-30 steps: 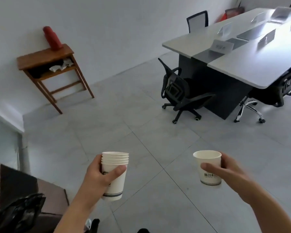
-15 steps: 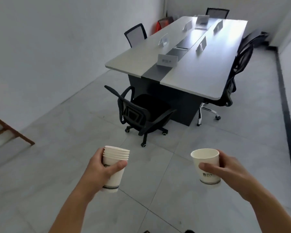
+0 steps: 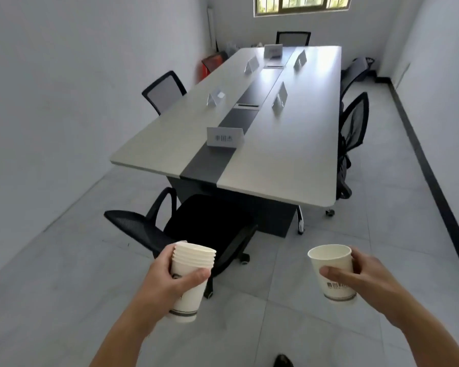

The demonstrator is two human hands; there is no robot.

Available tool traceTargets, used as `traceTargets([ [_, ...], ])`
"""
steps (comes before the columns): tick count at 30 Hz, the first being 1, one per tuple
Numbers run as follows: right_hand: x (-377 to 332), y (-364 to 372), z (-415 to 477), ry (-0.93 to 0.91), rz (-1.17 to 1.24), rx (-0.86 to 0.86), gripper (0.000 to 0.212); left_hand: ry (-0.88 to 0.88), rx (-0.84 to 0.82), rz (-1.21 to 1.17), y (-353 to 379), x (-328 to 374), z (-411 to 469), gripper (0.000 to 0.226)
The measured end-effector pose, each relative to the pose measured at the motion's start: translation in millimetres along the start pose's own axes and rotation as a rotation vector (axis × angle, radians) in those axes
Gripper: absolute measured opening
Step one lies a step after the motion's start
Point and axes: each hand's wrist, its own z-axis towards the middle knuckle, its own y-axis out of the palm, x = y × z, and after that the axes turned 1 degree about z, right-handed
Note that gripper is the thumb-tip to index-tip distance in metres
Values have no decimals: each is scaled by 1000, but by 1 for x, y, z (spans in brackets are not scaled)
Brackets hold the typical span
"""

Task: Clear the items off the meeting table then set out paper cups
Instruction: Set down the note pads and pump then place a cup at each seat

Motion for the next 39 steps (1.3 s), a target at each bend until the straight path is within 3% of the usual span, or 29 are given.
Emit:
traceTargets([
  [4,-43,1,87,-19,-67,-83,49,-9,38,-21,2,23,69,66],
  [9,-75,6,174,-7,-76,-155,52,-58,27,-33,-1,30,152,65],
  [23,-156,10,430,57,-68,40,41,-13,-27,-14,-37,100,439,81],
  [27,-161,19,497,62,-38,86,51,-33,-50,-12,-35,111,487,76],
  [39,-163,48,746,-48,-143,204,67,-273,113,56,-41,106,574,75],
])
